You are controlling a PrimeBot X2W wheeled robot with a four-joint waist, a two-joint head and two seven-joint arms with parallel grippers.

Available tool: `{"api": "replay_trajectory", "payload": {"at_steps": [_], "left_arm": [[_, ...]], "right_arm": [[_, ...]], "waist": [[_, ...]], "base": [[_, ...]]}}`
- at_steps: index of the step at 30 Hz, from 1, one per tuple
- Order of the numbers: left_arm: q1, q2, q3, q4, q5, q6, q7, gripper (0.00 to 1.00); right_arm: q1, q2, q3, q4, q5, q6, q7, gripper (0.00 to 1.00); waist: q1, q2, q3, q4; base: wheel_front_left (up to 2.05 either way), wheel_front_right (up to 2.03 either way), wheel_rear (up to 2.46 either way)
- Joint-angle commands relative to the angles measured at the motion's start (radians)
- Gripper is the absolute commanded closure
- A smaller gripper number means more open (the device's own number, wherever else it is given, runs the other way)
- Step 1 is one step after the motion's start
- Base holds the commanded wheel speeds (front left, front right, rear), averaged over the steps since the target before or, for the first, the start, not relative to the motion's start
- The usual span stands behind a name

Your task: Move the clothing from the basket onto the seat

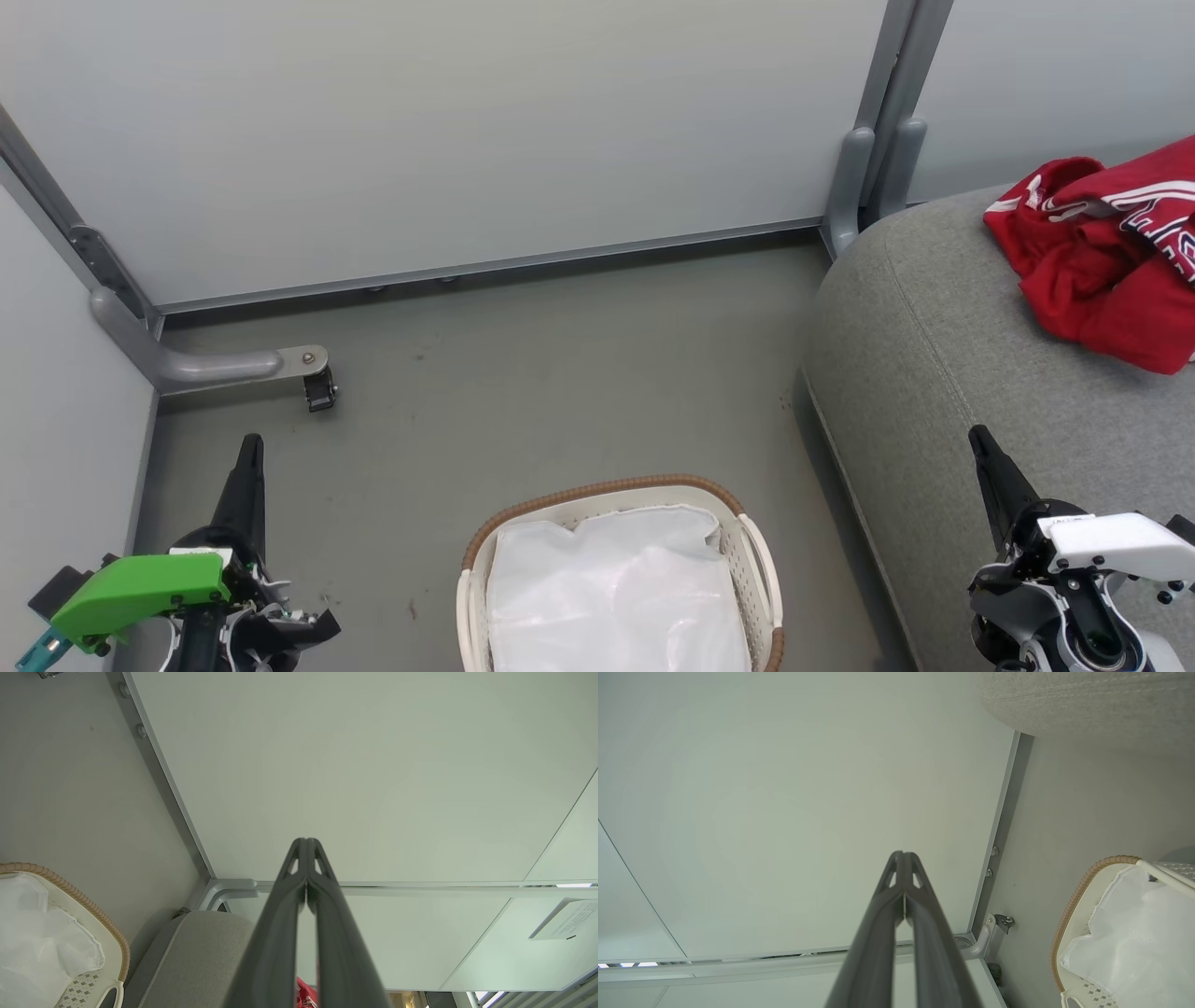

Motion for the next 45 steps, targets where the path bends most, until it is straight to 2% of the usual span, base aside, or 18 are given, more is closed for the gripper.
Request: {"api": "replay_trajectory", "payload": {"at_steps": [1, 45], "left_arm": [[-0.011, 0.004, 0.002, -0.002, -0.003, -0.004, 0.003, 1.0], [-0.011, 0.004, 0.002, -0.002, -0.003, -0.004, 0.003, 1.0]], "right_arm": [[-0.008, -0.004, -0.002, -0.004, 0.001, 0.0, 0.002, 1.0], [-0.008, -0.004, -0.003, -0.003, 0.001, 0.0, 0.002, 1.0]], "waist": [[0.0, 0.0018, 0.0, 0.0], [0.0, 0.0018, 0.0, 0.0]], "base": [[0.0, 0.0, 0.0], [0.0, 0.0, 0.0]]}}
